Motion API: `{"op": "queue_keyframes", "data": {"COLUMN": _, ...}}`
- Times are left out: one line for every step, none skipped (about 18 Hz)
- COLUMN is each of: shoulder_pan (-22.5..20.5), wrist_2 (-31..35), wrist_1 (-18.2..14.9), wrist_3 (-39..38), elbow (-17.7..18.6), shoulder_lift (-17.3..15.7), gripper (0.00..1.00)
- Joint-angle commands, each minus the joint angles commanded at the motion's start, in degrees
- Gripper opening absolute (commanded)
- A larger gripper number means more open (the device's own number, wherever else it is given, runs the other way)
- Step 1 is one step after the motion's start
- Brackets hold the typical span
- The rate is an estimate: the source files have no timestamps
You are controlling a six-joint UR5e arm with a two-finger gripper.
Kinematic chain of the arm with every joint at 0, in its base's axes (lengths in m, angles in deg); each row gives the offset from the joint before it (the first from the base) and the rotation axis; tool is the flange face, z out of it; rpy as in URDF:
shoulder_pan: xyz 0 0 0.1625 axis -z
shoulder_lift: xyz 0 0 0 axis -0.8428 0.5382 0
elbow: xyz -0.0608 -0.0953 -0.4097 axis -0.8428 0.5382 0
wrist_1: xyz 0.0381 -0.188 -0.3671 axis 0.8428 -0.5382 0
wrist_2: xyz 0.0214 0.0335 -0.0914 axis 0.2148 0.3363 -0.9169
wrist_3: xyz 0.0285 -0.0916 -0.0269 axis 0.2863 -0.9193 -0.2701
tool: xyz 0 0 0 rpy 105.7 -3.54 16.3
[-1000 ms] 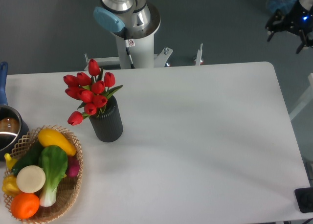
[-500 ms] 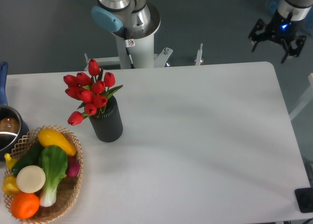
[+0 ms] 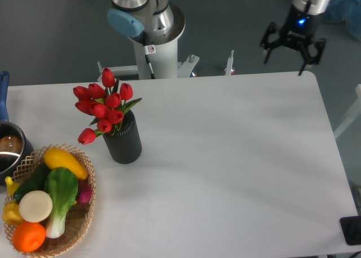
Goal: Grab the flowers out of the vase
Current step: 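Move the open gripper across the table toward the black vase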
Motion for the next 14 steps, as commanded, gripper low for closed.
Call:
{"op": "queue_keyframes", "data": {"shoulder_pan": -0.2, "wrist_2": -3.1, "wrist_1": -0.2, "wrist_3": 0.0, "elbow": 1.7, "shoulder_lift": -1.3, "gripper": 1.00}}
{"op": "queue_keyframes", "data": {"shoulder_pan": -0.3, "wrist_2": -6.0, "wrist_1": -0.3, "wrist_3": 0.0, "elbow": 3.3, "shoulder_lift": -2.7, "gripper": 1.00}}
{"op": "queue_keyframes", "data": {"shoulder_pan": -0.3, "wrist_2": -8.2, "wrist_1": -0.1, "wrist_3": 0.0, "elbow": 5.0, "shoulder_lift": -3.9, "gripper": 1.00}}
{"op": "queue_keyframes", "data": {"shoulder_pan": -0.3, "wrist_2": -10.0, "wrist_1": -0.1, "wrist_3": -0.1, "elbow": 6.1, "shoulder_lift": -4.7, "gripper": 1.00}}
{"op": "queue_keyframes", "data": {"shoulder_pan": -0.3, "wrist_2": -11.4, "wrist_1": 0.0, "wrist_3": -0.1, "elbow": 6.3, "shoulder_lift": -5.2, "gripper": 1.00}}
{"op": "queue_keyframes", "data": {"shoulder_pan": -0.5, "wrist_2": -11.6, "wrist_1": 0.0, "wrist_3": -0.1, "elbow": 6.4, "shoulder_lift": -5.4, "gripper": 1.00}}
{"op": "queue_keyframes", "data": {"shoulder_pan": -0.8, "wrist_2": -11.6, "wrist_1": -0.2, "wrist_3": -0.2, "elbow": 6.4, "shoulder_lift": -5.5, "gripper": 1.00}}
{"op": "queue_keyframes", "data": {"shoulder_pan": -0.9, "wrist_2": -11.8, "wrist_1": -0.4, "wrist_3": -0.1, "elbow": 6.4, "shoulder_lift": -5.7, "gripper": 1.00}}
{"op": "queue_keyframes", "data": {"shoulder_pan": -0.8, "wrist_2": -11.7, "wrist_1": -0.5, "wrist_3": 0.0, "elbow": 6.8, "shoulder_lift": -5.8, "gripper": 1.00}}
{"op": "queue_keyframes", "data": {"shoulder_pan": -0.4, "wrist_2": -12.0, "wrist_1": -0.4, "wrist_3": 0.0, "elbow": 7.7, "shoulder_lift": -5.9, "gripper": 1.00}}
{"op": "queue_keyframes", "data": {"shoulder_pan": 0.0, "wrist_2": -12.3, "wrist_1": -0.4, "wrist_3": -0.2, "elbow": 8.6, "shoulder_lift": -6.1, "gripper": 1.00}}
{"op": "queue_keyframes", "data": {"shoulder_pan": 0.9, "wrist_2": -13.2, "wrist_1": -0.4, "wrist_3": -0.3, "elbow": 8.9, "shoulder_lift": -5.9, "gripper": 1.00}}
{"op": "queue_keyframes", "data": {"shoulder_pan": 2.5, "wrist_2": -13.5, "wrist_1": 0.1, "wrist_3": -0.6, "elbow": 9.0, "shoulder_lift": -5.6, "gripper": 1.00}}
{"op": "queue_keyframes", "data": {"shoulder_pan": 4.2, "wrist_2": -13.5, "wrist_1": 0.4, "wrist_3": -0.6, "elbow": 8.8, "shoulder_lift": -5.4, "gripper": 1.00}}
